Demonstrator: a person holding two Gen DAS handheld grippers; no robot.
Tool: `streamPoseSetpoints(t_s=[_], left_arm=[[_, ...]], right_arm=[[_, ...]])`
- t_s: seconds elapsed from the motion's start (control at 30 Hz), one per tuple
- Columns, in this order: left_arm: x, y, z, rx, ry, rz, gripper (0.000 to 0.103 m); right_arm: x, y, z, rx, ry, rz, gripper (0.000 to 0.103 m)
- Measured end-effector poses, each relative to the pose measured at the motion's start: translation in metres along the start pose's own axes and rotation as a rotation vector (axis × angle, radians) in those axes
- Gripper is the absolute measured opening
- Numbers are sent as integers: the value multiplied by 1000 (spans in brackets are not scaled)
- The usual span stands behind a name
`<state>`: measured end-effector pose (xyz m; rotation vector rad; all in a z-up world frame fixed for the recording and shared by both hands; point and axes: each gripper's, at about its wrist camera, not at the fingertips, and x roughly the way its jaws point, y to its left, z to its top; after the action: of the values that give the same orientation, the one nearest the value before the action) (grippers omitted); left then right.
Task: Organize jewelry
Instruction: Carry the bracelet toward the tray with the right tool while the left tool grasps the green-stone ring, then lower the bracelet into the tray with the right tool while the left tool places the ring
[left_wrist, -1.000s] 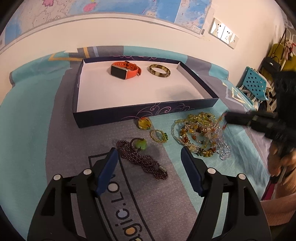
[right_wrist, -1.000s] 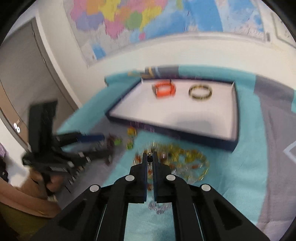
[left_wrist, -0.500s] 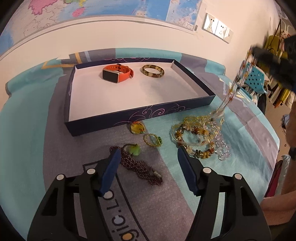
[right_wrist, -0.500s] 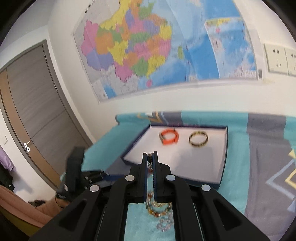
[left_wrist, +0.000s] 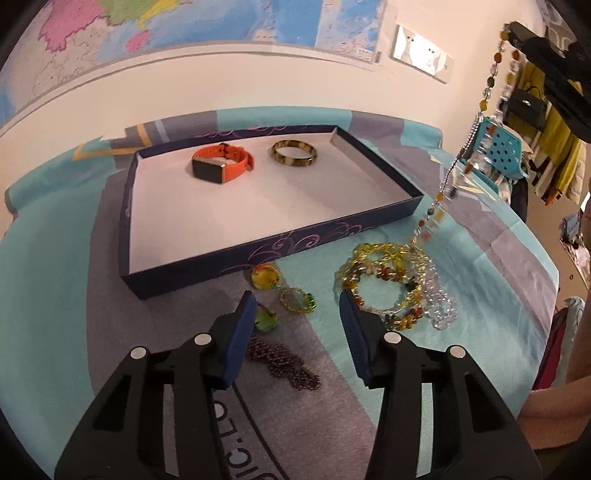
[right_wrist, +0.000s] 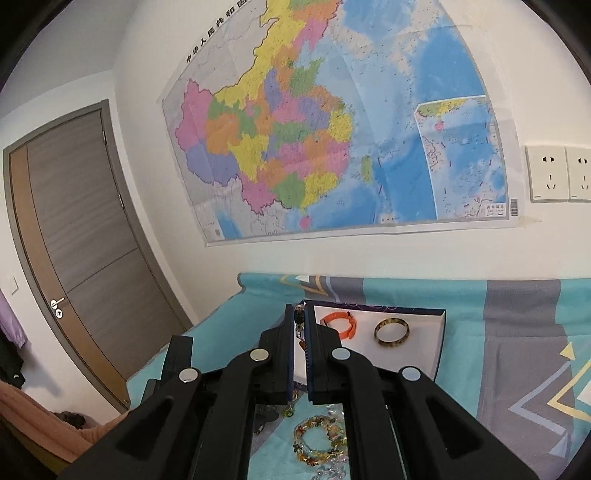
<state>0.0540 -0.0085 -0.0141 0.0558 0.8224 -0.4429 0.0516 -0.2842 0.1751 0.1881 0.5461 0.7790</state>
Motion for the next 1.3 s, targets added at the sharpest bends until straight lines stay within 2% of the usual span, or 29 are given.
streamPoseSetpoints(t_s=[0.1,0.27,0.37,0.5,0.63,0.77,0.97,1.3], left_arm=[[8,-6,4,28,14,-8,46],[33,-6,5,17,99,-4,33],[34,-5,5,10,97,-8,33],[35,-3,4,11,98,29,20],[34,-1,4,0,99,37,12],[30,3,6,-24,92,19,11],[13,4,17,-30,42,-11,11],[1,22,58,-38,-30,6,11]], right_arm=[[4,-3,-2,-1,13,-6,4],[8,-7,-4,6,30,-14,4],[9,-9,-5,10,34,-15,4],[13,-10,-6,8,42,-8,4],[17,-9,-6,3,50,-6,4],[20,-7,-1,-8,49,-8,4],[20,-4,13,-28,22,-2,4],[42,-9,39,-36,3,0,4]])
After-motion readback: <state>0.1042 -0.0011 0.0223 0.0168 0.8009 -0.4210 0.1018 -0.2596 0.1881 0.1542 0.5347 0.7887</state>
